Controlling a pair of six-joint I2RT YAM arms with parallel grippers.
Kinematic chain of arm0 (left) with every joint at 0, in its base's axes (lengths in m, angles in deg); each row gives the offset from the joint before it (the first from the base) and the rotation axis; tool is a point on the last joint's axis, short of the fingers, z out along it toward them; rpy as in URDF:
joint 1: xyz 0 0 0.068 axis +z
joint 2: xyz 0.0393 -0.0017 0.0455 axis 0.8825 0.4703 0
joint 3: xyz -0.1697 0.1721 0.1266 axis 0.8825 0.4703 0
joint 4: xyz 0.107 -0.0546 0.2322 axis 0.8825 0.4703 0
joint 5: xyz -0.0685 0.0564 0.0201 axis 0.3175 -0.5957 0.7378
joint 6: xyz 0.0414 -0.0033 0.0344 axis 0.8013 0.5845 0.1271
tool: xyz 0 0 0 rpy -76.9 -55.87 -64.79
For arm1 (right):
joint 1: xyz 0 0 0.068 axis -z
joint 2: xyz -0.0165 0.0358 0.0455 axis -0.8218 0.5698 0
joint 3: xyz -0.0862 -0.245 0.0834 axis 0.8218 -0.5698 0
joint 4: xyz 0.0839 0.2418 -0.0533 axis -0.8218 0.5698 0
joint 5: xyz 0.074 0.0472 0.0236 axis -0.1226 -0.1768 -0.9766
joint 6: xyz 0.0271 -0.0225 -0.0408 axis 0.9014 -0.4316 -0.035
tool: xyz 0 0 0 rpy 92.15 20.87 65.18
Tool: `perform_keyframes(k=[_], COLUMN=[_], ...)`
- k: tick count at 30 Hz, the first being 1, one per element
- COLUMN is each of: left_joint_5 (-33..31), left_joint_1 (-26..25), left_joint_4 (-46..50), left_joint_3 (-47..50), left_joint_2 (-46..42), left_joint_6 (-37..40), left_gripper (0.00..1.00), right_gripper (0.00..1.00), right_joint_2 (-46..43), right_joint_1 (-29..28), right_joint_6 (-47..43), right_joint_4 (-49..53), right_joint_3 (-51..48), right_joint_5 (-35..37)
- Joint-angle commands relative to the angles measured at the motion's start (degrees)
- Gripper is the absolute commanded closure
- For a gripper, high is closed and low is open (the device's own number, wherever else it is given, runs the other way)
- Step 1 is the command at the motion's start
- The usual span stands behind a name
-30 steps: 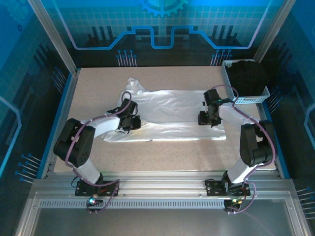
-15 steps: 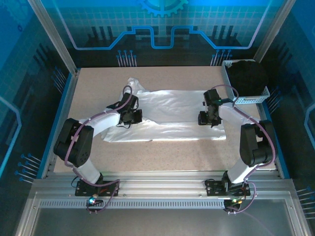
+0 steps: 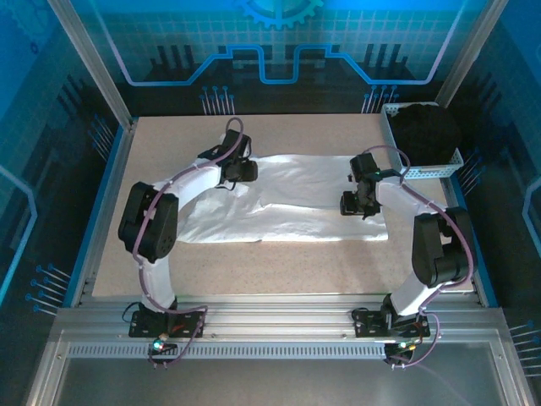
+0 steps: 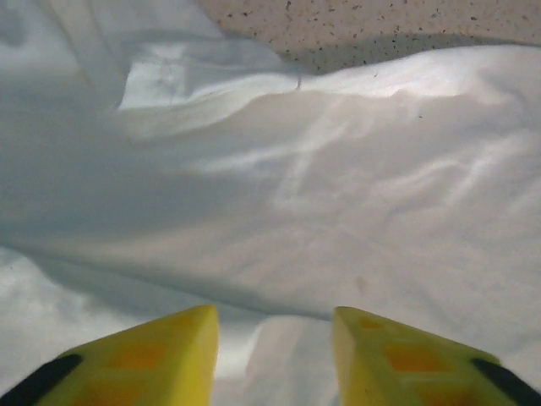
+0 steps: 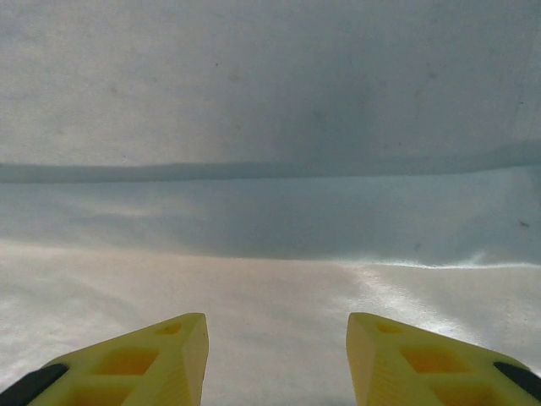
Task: Fold the inside-out t-shirt
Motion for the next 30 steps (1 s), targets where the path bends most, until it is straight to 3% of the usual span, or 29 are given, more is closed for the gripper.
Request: perform_keyframes(k=[1,7,13,16,30], left_joint_5=[-1.84,-0.18,9.05,10.54,10.73], left_joint_1=[-0.21,2.77,10.57,12.46,13.61], left_joint_4=[2.91,-0.02,-7.71,-10.51,-11.56], left_joint_3=[-1.50,9.31,25.44,30.34,34.10], left_joint_2=[-1.88,-10.31,-18.36,-19.06,-20.38], left_joint_6=[1.37,-1.31,-8.69,-10.56,-9.88], left_gripper=[0.51,0.46,0.45,0.45,0.44], right_gripper=[0.52,0.52,0.52,0.53,0.55], right_joint_2=[-3.55,-4.44,-3.03,-0.40,10.25], right_joint_1=[0.40,1.26,7.25,10.05,11.31], right_joint_6=[-0.82,-1.41,-0.54,0.45,0.80], right_joint_4=[1.11,1.13,1.58,1.61,0.57], right_joint_3=[-0.94,-1.23,0.62,1.68,7.25], right_joint_5=[1.48,1.60,-1.39,-3.55,-3.43])
